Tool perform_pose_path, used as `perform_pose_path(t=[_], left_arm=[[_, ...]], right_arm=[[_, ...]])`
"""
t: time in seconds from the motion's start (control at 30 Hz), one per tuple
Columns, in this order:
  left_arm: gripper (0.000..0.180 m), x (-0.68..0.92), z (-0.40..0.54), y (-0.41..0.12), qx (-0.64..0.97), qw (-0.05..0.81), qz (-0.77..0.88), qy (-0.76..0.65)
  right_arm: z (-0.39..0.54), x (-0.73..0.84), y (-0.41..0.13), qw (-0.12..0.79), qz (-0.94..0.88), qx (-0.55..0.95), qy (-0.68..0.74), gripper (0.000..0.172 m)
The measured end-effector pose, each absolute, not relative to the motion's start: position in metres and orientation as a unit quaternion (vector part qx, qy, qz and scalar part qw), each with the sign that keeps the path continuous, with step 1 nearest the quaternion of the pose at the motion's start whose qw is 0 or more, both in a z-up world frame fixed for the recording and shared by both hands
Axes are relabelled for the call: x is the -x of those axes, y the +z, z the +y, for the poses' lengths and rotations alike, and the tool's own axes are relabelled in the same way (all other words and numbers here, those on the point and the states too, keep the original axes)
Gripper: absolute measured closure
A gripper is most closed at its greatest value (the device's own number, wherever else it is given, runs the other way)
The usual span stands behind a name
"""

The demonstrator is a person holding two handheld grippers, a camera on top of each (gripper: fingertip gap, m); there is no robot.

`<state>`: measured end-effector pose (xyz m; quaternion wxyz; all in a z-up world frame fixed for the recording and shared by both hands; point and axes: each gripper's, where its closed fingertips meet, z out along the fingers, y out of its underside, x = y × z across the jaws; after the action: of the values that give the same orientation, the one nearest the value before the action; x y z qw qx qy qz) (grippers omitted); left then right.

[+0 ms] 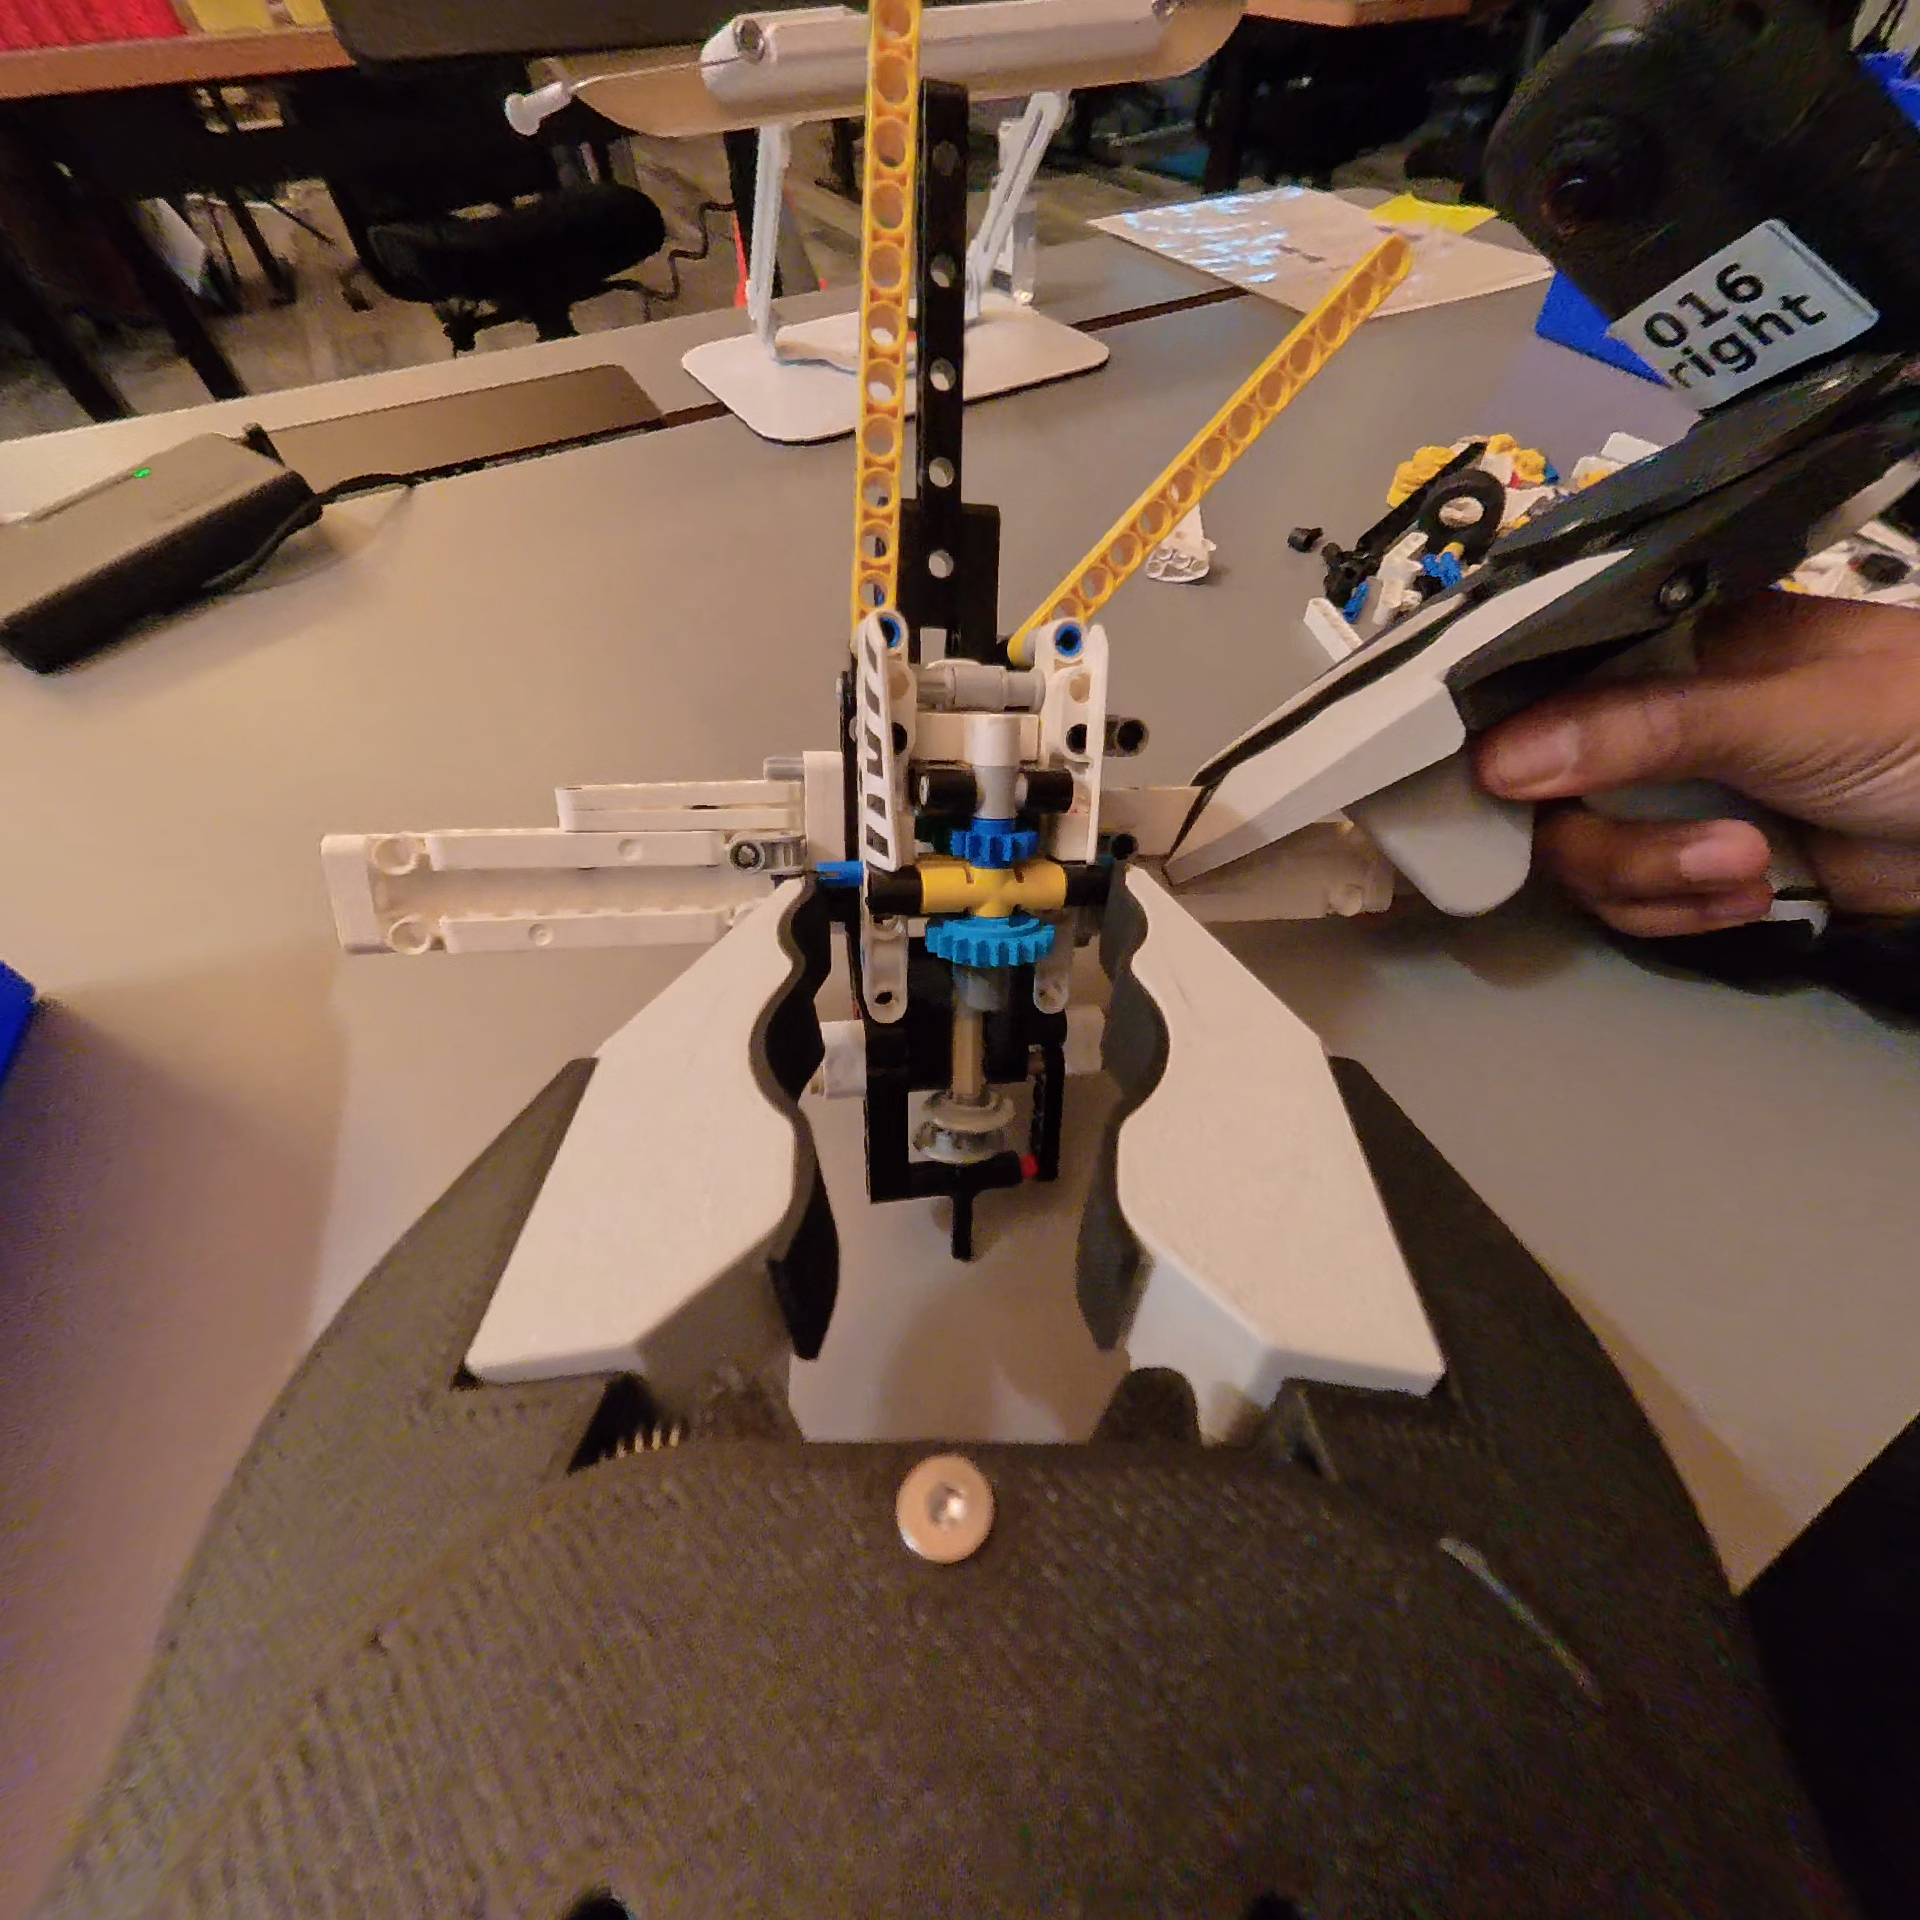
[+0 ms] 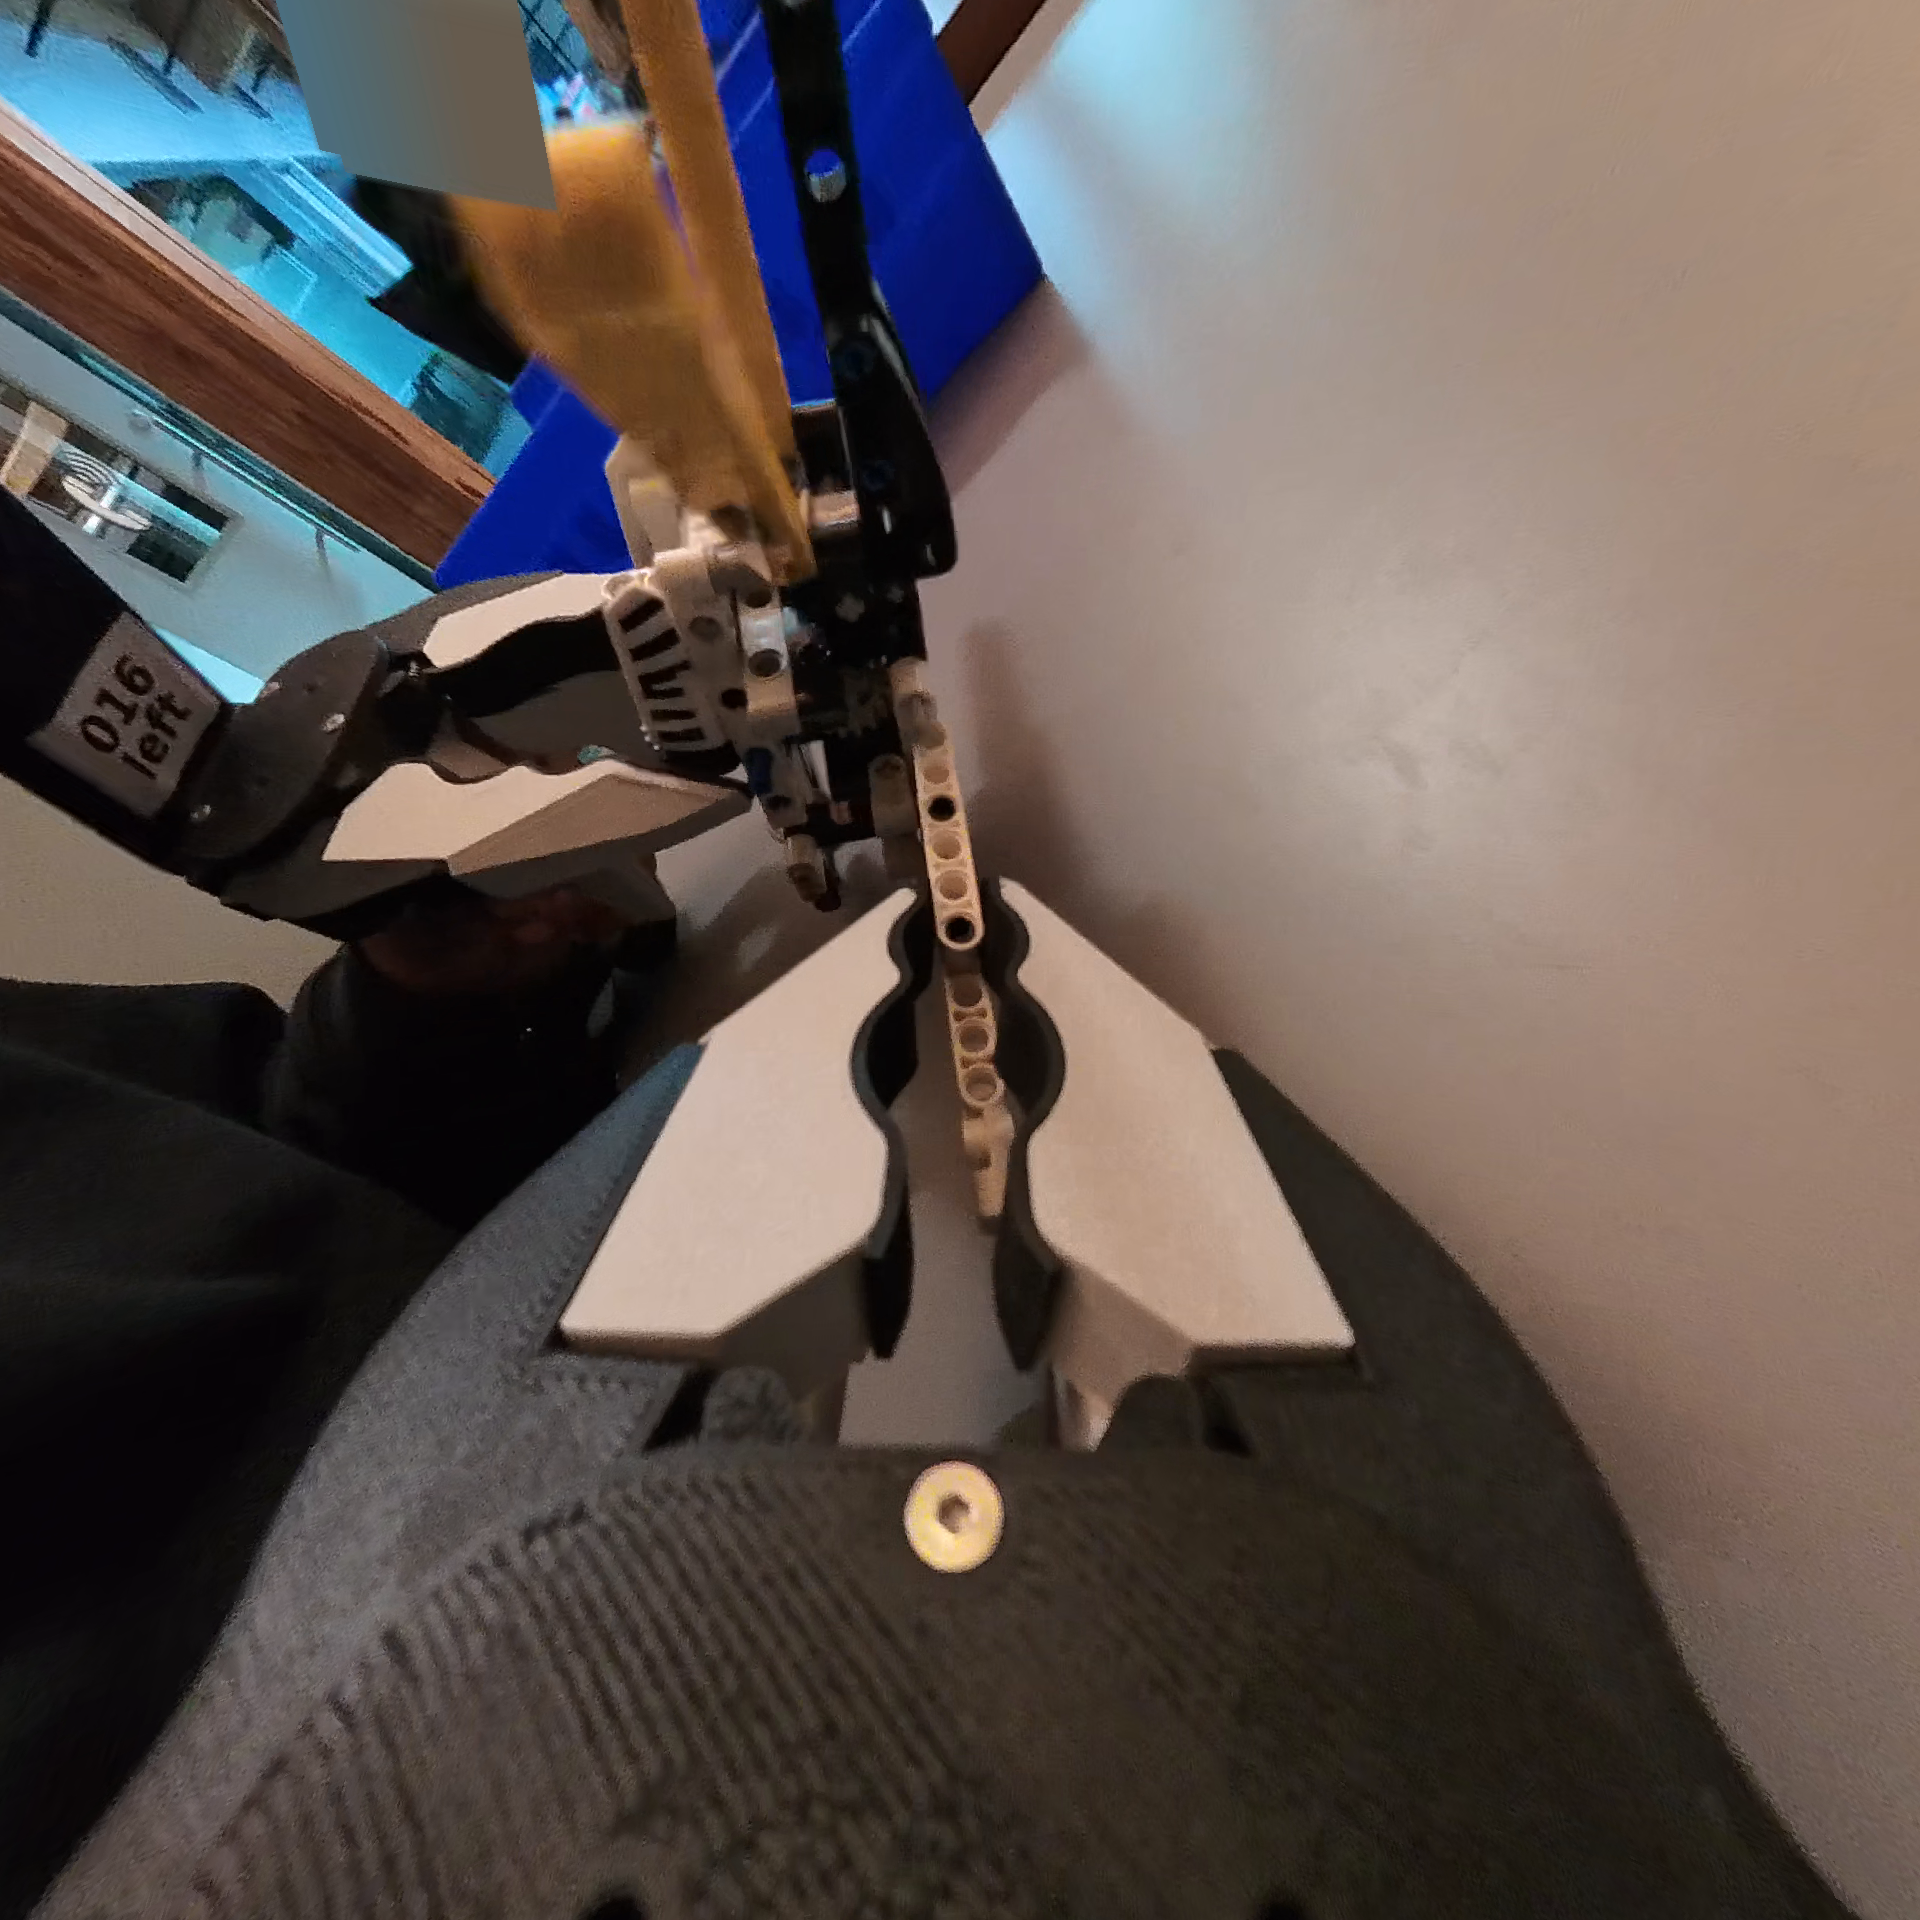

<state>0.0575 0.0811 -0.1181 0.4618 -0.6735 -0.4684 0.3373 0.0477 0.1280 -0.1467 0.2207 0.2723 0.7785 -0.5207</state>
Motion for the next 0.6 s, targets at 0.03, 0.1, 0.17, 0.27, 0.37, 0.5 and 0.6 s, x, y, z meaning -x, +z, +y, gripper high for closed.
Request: perform_pose_path(t=[0.03, 0.1, 0.17, 0.27, 0.37, 0.5, 0.6], left_arm=[[0.129, -0.057, 0.08, -0.118, 0.671, 0.464, -0.471, 0.335], [0.128, -0.058, 0.078, -0.118, 0.666, 0.469, -0.479, 0.326], [0.128, -0.057, 0.078, -0.121, 0.671, 0.45, -0.481, 0.34], [0.128, -0.054, 0.076, -0.129, 0.691, 0.396, -0.476, 0.373], [0.127, -0.052, 0.078, -0.132, 0.692, 0.404, -0.486, 0.351], [0.128, -0.048, 0.074, -0.139, 0.689, 0.409, -0.512, 0.309], [0.128, -0.044, 0.073, -0.142, 0.69, 0.404, -0.518, 0.303]], right_arm=[[0.126, -0.048, -0.147, 0.216, 0.78, -0.272, -0.521, 0.164], [0.125, -0.047, -0.143, 0.217, 0.771, -0.272, -0.533, 0.165], [0.125, -0.046, -0.142, 0.205, 0.774, -0.269, -0.535, 0.164], [0.127, -0.042, -0.147, 0.155, 0.798, -0.261, -0.52, 0.145], [0.132, -0.039, -0.143, 0.081, 0.818, -0.235, -0.519, 0.134], [0.138, -0.03, -0.133, -0.099, 0.831, -0.153, -0.526, 0.136], [0.134, -0.032, -0.123, -0.22, 0.82, -0.074, -0.523, 0.152]])
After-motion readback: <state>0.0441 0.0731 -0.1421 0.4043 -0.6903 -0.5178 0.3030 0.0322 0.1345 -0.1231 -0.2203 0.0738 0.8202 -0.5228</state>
